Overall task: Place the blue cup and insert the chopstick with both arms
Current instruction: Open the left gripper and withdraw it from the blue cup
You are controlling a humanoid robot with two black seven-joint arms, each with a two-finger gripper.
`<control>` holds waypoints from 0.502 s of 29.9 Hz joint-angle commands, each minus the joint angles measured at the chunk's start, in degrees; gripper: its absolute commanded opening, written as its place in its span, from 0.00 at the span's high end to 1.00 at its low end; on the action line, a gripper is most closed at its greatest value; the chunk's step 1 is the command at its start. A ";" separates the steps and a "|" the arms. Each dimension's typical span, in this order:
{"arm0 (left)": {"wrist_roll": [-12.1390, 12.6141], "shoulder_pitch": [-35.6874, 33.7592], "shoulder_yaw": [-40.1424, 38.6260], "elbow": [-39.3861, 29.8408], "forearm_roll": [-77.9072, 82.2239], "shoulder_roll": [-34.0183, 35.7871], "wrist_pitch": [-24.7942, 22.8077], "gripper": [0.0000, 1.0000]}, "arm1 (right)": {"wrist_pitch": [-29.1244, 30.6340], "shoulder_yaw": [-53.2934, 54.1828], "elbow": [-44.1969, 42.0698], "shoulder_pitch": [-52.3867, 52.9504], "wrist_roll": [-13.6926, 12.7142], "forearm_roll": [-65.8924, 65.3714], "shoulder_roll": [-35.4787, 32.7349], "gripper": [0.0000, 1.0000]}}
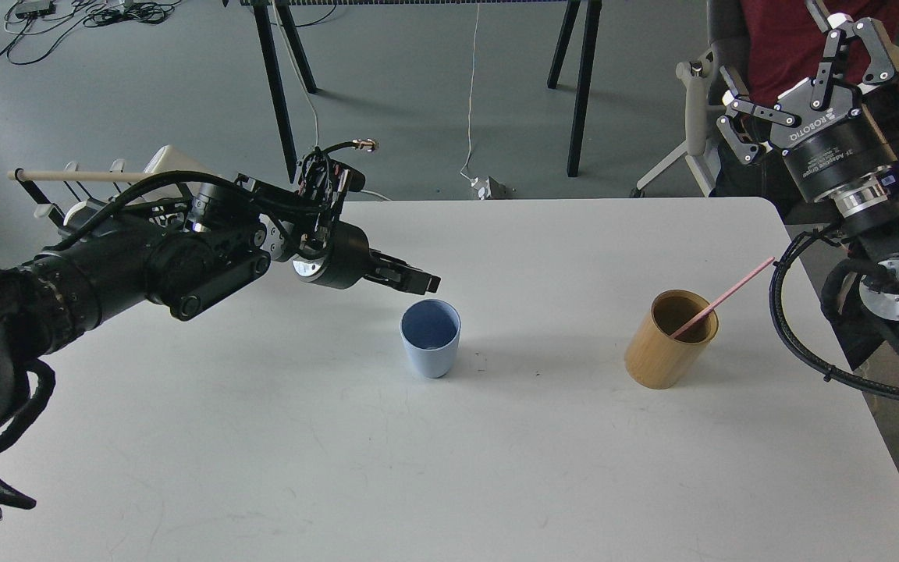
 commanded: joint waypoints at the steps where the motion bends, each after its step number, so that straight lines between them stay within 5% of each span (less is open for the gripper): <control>1: 0.00 0.79 -2.66 -1.32 -9.93 3.40 0.01 0.13 | -4.90 0.31 0.48 2.13 0.00 -10.78 -4.57 0.05; 15: 0.00 5.88 -27.25 -5.46 -39.03 7.09 0.01 0.08 | -40.93 -3.72 15.24 -1.37 0.00 -48.77 -19.07 0.05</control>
